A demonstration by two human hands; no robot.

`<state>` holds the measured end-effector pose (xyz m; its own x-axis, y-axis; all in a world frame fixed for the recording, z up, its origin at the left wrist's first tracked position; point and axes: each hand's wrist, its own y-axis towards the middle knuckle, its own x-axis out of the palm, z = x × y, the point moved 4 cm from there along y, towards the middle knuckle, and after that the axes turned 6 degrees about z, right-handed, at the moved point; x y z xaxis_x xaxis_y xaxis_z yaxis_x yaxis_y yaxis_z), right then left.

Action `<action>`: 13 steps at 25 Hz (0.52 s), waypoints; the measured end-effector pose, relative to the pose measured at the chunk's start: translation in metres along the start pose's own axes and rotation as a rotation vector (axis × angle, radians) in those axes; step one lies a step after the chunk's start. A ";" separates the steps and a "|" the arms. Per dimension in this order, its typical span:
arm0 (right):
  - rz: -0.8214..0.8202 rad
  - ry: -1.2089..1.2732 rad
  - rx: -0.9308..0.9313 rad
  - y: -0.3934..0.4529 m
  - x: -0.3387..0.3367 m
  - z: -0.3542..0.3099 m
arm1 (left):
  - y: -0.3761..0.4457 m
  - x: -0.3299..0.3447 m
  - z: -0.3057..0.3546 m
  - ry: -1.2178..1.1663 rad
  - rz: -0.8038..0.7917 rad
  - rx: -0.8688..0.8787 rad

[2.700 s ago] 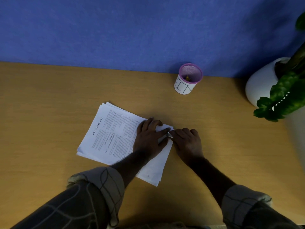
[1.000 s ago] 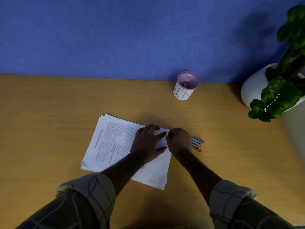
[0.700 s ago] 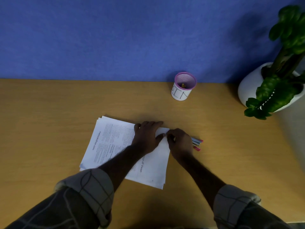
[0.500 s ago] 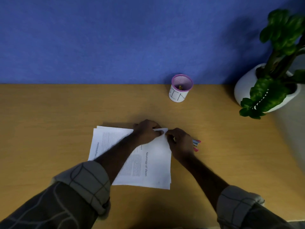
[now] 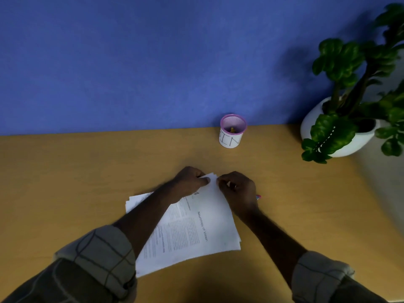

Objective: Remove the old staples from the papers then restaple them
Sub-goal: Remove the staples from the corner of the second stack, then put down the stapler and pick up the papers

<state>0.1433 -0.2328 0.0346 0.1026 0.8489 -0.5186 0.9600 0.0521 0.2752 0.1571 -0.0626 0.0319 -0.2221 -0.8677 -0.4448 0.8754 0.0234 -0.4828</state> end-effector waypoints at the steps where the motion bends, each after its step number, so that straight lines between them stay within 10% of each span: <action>1: 0.029 0.013 0.042 0.003 -0.002 0.000 | -0.003 -0.004 0.001 -0.032 0.047 0.004; 13: 0.284 0.019 0.108 0.138 -0.036 0.020 | -0.017 -0.062 -0.041 -0.338 0.635 -0.038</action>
<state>0.2768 -0.2668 0.0755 0.3671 0.8311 -0.4177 0.9157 -0.2440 0.3192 0.1382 0.0108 0.0368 0.4754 -0.7866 -0.3941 0.7744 0.5867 -0.2368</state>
